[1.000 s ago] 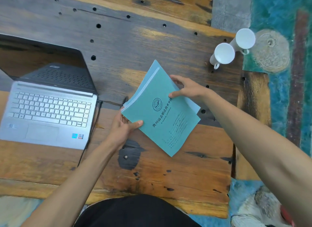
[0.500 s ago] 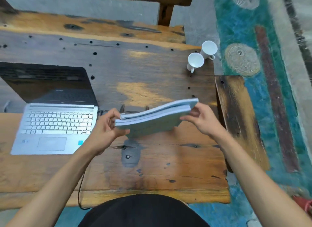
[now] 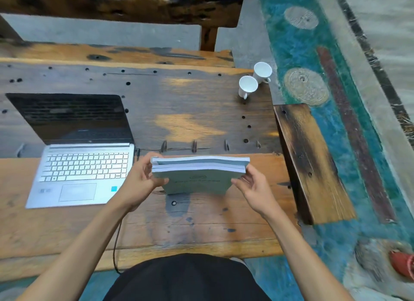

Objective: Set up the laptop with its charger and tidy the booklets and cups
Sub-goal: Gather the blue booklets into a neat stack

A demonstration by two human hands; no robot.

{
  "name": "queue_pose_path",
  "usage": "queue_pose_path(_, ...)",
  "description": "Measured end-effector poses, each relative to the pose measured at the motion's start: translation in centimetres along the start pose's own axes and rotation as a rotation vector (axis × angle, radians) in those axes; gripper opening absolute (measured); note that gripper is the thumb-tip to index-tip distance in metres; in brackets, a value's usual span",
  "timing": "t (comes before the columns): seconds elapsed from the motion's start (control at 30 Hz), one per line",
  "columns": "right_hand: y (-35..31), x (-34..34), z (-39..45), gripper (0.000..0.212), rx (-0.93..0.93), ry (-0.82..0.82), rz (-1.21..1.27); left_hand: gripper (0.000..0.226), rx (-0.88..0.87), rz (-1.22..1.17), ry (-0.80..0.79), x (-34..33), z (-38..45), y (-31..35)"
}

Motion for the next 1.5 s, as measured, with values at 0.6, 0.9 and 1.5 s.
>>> queue_pose_path(0.6, 3.5, -2.5, 0.3, 0.023, -0.041, -0.047, -0.216, 0.049, 0.158, 0.158, 0.001, -1.3, -0.5, -3.9)
queue_pose_path(0.9, 3.3, -1.8, 0.3, 0.034, 0.000, 0.050, -0.129, 0.050, 0.064, 0.270, -0.082, 0.0, -0.2, -3.7)
queue_pose_path(1.5, 3.9, -1.6, 0.0, 0.049, 0.065, 0.103, -0.232, 0.056, -0.065, 0.423, 0.044, 1.5, -0.1, -3.3)
Point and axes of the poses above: each hand's wrist, its own z-axis towards the middle knuckle, its own x-axis out of the back of the hand, y = z × x, the point moved 6 cm from there along z, towards the middle knuckle, and after that the axes turned 1 degree about z, right-handed, at the moved point
